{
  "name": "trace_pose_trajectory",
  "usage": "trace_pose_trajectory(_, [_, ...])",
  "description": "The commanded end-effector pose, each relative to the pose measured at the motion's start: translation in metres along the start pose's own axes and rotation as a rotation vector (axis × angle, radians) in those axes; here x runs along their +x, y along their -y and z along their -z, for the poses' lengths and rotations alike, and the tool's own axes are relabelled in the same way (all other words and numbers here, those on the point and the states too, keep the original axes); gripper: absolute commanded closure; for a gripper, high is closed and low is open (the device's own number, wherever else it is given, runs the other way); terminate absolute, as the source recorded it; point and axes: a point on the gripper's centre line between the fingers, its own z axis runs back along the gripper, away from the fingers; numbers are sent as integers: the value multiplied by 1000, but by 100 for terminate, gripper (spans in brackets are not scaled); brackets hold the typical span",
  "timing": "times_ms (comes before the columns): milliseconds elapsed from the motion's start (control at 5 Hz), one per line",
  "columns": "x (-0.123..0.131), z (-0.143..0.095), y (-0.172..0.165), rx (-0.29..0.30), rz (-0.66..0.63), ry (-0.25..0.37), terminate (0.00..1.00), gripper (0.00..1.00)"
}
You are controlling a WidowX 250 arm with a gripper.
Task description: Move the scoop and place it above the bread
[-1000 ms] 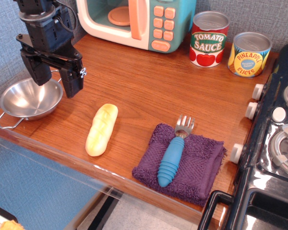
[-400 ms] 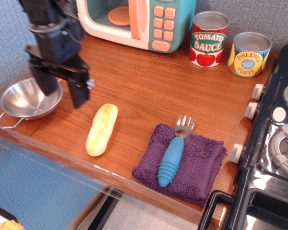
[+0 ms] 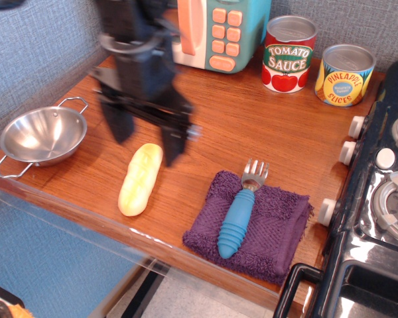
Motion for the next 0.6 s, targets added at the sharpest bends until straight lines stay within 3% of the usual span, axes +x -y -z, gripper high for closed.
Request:
trace_pose_trajectory(0, [10,15,57,1,-89,-26,0,0])
trace_pose_trajectory(200, [12,34,65,31,-132,-44,0,0])
trace_pose_trajectory(400, [14,55,75,61,-197,-7,0,0])
